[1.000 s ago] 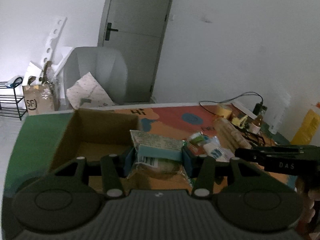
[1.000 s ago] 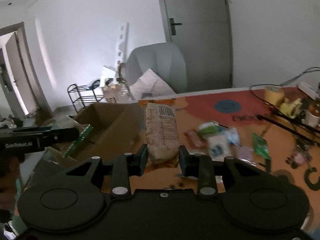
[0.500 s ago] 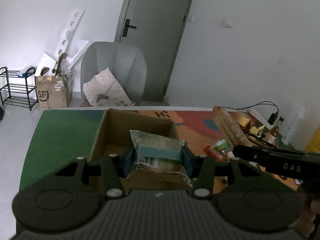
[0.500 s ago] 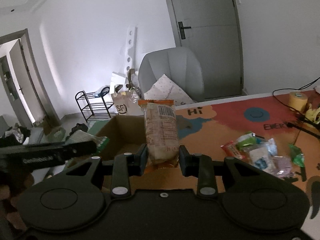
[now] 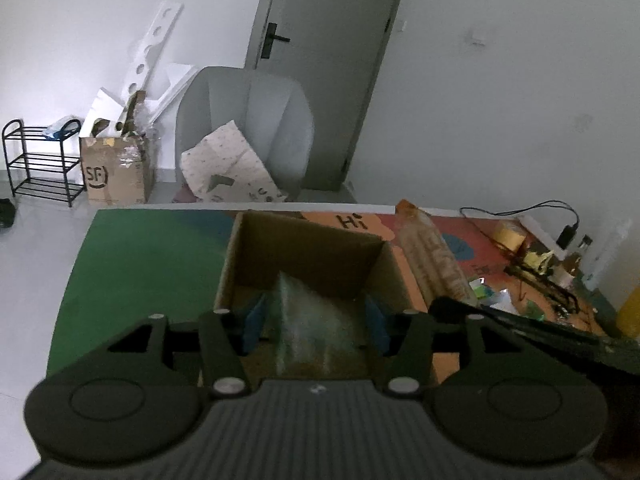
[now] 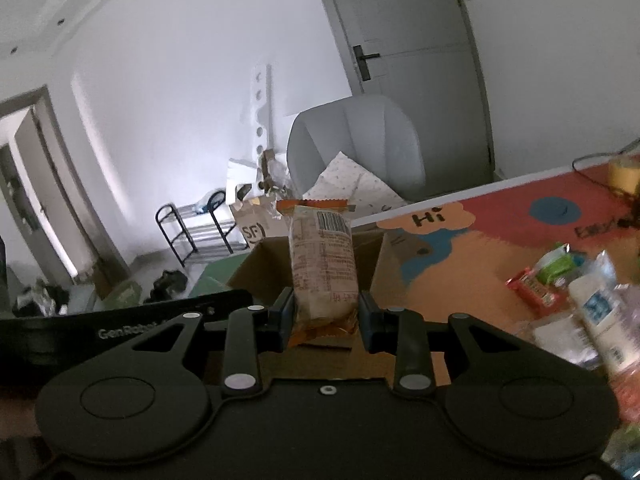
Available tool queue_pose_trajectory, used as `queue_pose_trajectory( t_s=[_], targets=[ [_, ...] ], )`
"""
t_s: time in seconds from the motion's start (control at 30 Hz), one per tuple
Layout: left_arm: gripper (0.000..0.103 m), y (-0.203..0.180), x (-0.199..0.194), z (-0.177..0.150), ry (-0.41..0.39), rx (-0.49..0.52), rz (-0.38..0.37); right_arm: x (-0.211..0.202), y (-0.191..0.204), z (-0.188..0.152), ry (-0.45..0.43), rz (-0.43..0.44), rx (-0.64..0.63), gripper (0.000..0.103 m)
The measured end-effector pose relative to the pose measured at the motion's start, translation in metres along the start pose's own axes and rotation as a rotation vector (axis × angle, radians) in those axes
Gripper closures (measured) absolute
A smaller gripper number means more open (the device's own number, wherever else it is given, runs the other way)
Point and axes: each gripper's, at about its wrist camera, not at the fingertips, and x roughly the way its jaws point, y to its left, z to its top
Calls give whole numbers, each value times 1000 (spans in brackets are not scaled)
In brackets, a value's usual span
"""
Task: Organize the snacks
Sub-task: 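Open the right tool to drop the biscuit pack into the box, then withdraw both tools from the box back toward the snack pile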
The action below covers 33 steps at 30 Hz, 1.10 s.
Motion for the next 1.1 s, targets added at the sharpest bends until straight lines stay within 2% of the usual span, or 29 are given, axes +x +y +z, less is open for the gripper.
queue_pose_trajectory(
  t_s=[0.13, 0.23, 0.33, 0.43, 0.5, 0.57, 0.63, 0.7, 0.83, 0.93, 1.1],
  targets=[
    [39, 2, -5, -3, -5, -3, 36, 6, -3, -6, -14, 5, 52, 72],
    [30, 6, -11, -6, -5, -16, 38, 13, -4, -7, -11, 11, 68, 72],
    [26, 8, -16, -9, -6, -17, 62, 21, -4, -7, 3, 26, 78, 70],
    [21, 12, -21, -14, -4, -35, 64, 21, -4, -8, 6, 46, 82, 49],
    [16, 13, -25, -17, -12, -53, 61, 14, -4, -10, -12, 25, 76, 30],
    [12, 14, -29, -20, -23, -68, 67, 5, -6, -11, -28, -3, 74, 21],
    [10, 14, -32, -21, -29, -79, 71, -2, -8, -12, -34, -4, 69, 18],
    [9, 13, -35, -21, -38, -84, 82, -10, -10, -14, -30, -15, 60, 8],
    [7, 5, -39, -23, -72, -69, 87, -25, -17, -20, -35, -34, 36, 0],
    [7, -4, -41, -26, -72, -49, 84, -35, -25, -22, -34, -45, 25, 0],
    [7, -15, -44, -30, -85, -67, 73, -51, -39, -25, -46, -120, -24, 0]
  ],
)
